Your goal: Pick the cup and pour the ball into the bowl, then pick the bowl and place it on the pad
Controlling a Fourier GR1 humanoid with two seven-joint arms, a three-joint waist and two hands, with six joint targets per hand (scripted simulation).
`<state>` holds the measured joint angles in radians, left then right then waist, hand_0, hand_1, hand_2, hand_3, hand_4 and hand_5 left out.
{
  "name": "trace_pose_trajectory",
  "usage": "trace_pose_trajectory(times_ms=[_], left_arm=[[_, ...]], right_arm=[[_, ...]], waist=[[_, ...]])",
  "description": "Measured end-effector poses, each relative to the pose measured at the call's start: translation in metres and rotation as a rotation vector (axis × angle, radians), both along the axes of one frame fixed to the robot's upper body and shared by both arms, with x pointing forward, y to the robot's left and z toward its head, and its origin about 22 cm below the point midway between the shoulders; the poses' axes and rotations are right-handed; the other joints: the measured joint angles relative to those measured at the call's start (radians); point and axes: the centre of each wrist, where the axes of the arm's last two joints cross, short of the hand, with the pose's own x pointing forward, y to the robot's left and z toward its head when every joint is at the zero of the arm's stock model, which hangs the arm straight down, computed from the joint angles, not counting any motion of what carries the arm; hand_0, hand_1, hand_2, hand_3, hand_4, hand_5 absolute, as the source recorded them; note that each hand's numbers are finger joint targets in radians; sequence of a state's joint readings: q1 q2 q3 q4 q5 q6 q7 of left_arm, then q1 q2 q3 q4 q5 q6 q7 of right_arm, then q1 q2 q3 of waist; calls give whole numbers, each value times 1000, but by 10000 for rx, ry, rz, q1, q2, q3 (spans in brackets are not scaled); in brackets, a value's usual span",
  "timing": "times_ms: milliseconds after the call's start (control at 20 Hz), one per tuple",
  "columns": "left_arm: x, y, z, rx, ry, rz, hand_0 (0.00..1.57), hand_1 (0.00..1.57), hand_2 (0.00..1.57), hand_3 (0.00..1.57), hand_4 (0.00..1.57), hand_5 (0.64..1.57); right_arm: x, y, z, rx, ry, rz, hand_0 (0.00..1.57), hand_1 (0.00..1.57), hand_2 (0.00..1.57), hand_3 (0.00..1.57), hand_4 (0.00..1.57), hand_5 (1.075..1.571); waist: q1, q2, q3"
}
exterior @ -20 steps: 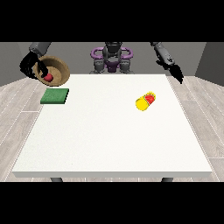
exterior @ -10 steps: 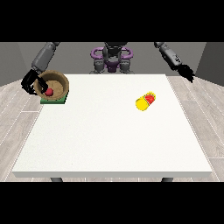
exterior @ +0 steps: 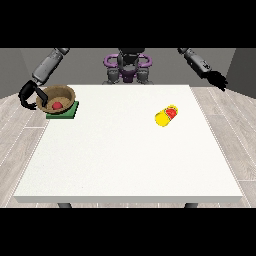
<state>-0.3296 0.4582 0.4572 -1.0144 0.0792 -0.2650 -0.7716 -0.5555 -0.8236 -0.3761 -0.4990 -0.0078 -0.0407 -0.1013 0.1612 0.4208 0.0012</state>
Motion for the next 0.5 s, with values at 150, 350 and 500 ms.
trace_pose_trajectory(times_ms=[150,350,500], left_arm=[[-6,9,2,-137,55,156,0,0,0,0,872,1175],[-12,9,2,-243,328,234,0,0,0,0,883,1213],[-15,5,-8,-292,646,216,0,0,0,0,883,1213]], right_arm=[[-1,-9,15,331,-308,-152,0,0,503,0,0,1264],[-2,-15,23,643,-483,-253,0,0,442,0,0,1295],[7,-10,29,1092,-786,156,0,0,102,369,501,1371]], waist=[[-138,-86,-1],[-234,-398,-1],[-259,-709,-4]])
